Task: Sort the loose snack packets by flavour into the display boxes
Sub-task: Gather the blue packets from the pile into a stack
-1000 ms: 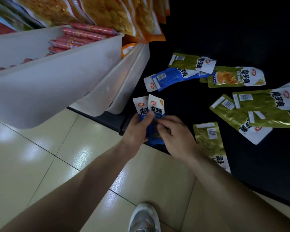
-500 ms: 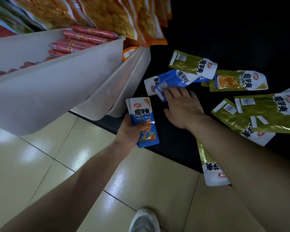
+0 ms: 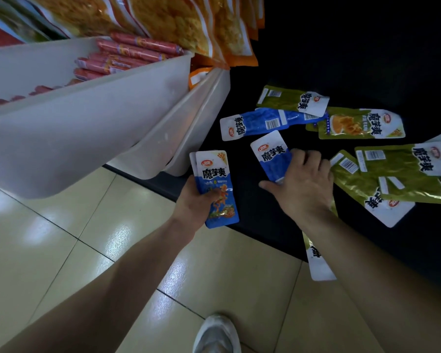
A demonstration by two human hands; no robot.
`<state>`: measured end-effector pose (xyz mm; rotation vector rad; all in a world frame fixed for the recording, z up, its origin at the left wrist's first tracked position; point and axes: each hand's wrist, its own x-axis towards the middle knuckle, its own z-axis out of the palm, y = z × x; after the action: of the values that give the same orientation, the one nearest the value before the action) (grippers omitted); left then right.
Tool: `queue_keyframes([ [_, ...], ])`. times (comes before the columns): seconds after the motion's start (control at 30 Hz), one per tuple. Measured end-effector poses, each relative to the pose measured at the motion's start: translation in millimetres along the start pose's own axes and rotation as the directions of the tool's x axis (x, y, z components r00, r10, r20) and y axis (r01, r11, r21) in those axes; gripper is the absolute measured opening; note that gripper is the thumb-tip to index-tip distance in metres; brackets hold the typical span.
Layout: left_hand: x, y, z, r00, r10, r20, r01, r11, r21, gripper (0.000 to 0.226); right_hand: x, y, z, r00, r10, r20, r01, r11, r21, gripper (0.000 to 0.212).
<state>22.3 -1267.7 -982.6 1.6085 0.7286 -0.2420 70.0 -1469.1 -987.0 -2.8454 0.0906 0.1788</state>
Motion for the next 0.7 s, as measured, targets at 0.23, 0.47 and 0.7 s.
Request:
queue_keyframes([
  [0.23, 2, 4, 1, 1.0, -0.004, -0.007, 0.004, 0.999, 0.037, 0.031, 1, 9, -10, 0.988, -0.14, 0.062, 0.107, 0.922, 0.372, 0.056],
  [0.47, 1, 6, -8, 0.996, 0.04, -0.082, -0.041, 0.999, -0.014, 0.033, -49, -1, 8, 0.81, -0.512, -0.286, 0.529, 0.848, -0.023, 0.044],
  [0.7, -2, -3, -11, 0.995, 0.025, -0.094, -0.025, 1.0, 0.003, 0.031, -66, 7, 32, 0.903, -0.426, -0.054, 0.427, 0.904, 0.001, 0.049],
])
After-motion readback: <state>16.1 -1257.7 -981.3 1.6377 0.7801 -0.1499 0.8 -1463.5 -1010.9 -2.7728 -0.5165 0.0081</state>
